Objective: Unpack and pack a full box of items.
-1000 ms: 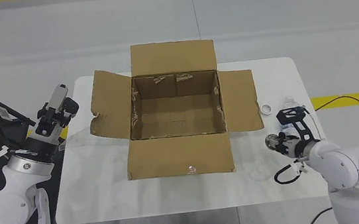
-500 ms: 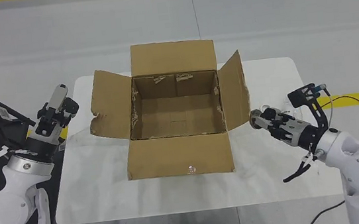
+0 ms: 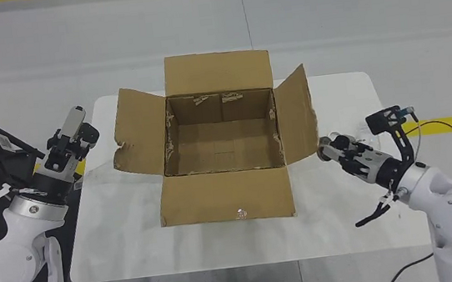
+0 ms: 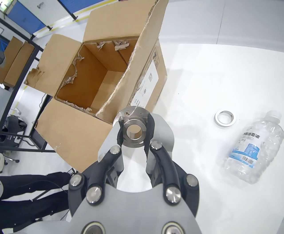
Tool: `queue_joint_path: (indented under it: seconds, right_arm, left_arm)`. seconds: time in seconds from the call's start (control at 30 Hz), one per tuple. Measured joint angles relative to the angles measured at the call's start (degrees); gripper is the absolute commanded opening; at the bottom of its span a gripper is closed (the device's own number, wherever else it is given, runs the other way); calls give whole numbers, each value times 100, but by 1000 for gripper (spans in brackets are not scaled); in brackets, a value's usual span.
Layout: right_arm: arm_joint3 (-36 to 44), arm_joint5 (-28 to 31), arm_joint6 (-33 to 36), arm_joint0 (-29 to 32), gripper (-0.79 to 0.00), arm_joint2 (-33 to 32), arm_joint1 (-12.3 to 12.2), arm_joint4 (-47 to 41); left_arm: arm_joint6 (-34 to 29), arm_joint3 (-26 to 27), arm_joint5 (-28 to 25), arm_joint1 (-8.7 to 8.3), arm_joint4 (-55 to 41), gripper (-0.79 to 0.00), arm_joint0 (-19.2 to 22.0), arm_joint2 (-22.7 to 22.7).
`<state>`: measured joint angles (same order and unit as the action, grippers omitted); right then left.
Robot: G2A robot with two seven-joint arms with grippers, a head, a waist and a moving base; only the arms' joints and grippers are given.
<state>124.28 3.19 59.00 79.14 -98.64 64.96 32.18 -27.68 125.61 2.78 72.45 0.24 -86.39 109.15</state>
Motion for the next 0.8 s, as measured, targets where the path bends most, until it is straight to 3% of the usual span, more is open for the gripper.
queue_joint_path:
  seconds: [0.13, 0.3, 0.53, 0.63, 0.8]
  right_arm:
    - [-22, -20, -496, 103, -785, -392, 7, -661]
    - [-188, 398, -956, 235, -785, -871, 25, -2142]
    - [-447, 1134, -913, 184, -785, -951, 21, -4018]
    - [-454, 1227, -777, 101, -785, -904, -6, -4202]
    - [-292, 1054, -662, -129, -785, -479, -50, -3728]
  left_arm:
    - [0, 0, 0, 0, 0, 0, 0, 0]
    - [0, 0, 0, 0, 0, 0, 0, 0]
    - [0, 0, 0, 0, 0, 0, 0, 0]
    - [0, 0, 0, 0, 0, 0, 0, 0]
    - [0, 0, 0, 0, 0, 0, 0, 0]
